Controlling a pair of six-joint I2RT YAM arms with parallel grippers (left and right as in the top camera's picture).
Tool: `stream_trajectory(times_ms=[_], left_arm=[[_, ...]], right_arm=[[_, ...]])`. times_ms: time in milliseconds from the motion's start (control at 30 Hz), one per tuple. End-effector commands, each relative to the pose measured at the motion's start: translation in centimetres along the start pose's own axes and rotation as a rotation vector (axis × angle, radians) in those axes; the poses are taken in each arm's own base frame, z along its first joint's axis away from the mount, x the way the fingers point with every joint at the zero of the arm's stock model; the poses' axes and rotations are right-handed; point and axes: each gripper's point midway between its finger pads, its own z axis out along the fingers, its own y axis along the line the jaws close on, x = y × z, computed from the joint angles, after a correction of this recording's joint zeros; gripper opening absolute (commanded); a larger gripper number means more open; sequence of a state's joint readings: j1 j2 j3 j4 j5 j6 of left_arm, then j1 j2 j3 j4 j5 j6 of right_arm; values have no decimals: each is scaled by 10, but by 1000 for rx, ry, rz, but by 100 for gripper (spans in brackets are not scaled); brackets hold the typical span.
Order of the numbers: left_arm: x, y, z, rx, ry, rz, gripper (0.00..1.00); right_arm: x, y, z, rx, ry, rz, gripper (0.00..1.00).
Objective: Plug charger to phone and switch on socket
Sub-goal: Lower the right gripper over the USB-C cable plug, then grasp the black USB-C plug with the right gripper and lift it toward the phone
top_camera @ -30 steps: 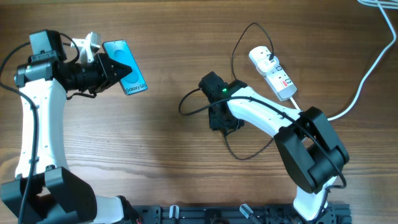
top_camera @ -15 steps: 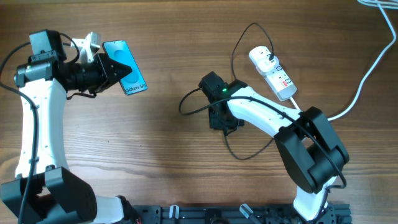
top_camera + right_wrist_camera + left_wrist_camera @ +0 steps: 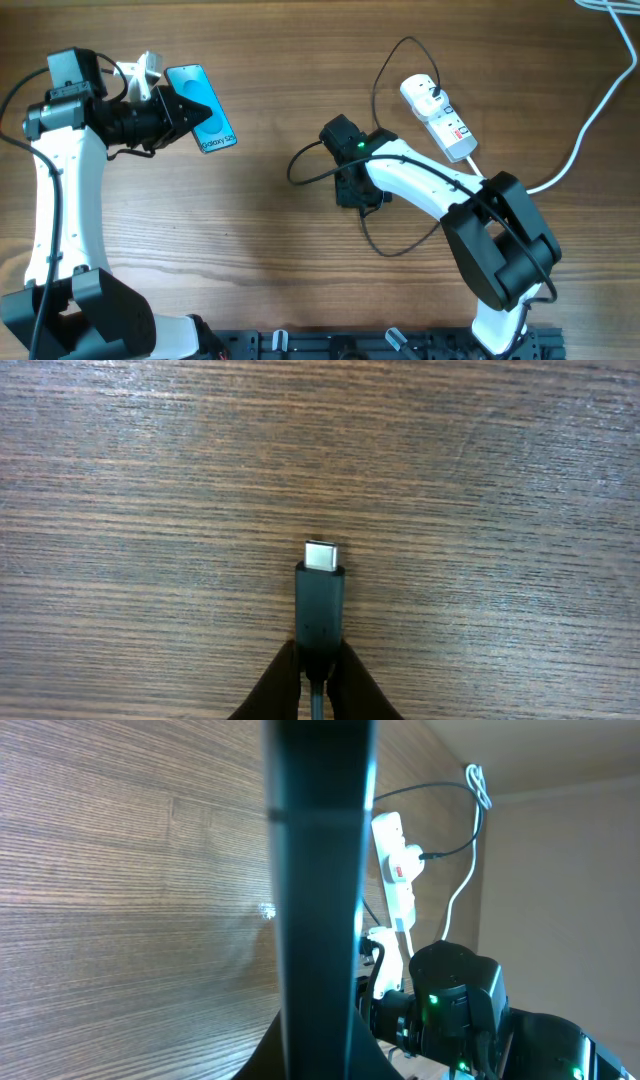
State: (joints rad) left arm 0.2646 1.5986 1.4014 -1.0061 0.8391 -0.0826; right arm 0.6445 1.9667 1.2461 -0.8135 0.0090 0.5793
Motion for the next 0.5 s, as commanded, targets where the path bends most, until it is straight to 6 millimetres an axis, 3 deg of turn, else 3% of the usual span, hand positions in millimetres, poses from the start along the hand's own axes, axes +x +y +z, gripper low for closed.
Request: stream_trajectory(times_ms=[0, 200, 267, 367, 467], left_arm=[[-2, -6, -3, 24, -7, 33, 4], [-2, -6, -3, 24, -7, 33, 4], [-2, -6, -2, 24, -7, 33, 4], [-1, -7, -2, 25, -7, 35, 4], [-2, -7, -2, 26, -7, 37, 4]], right_arm=[[5, -6, 17, 29, 33, 7, 6], [6, -3, 17, 15, 41, 0, 9], [5, 1, 12, -1, 52, -1, 5], [-1, 20, -8, -80, 65, -71, 4], [-5, 38, -41, -180, 49, -136, 4]])
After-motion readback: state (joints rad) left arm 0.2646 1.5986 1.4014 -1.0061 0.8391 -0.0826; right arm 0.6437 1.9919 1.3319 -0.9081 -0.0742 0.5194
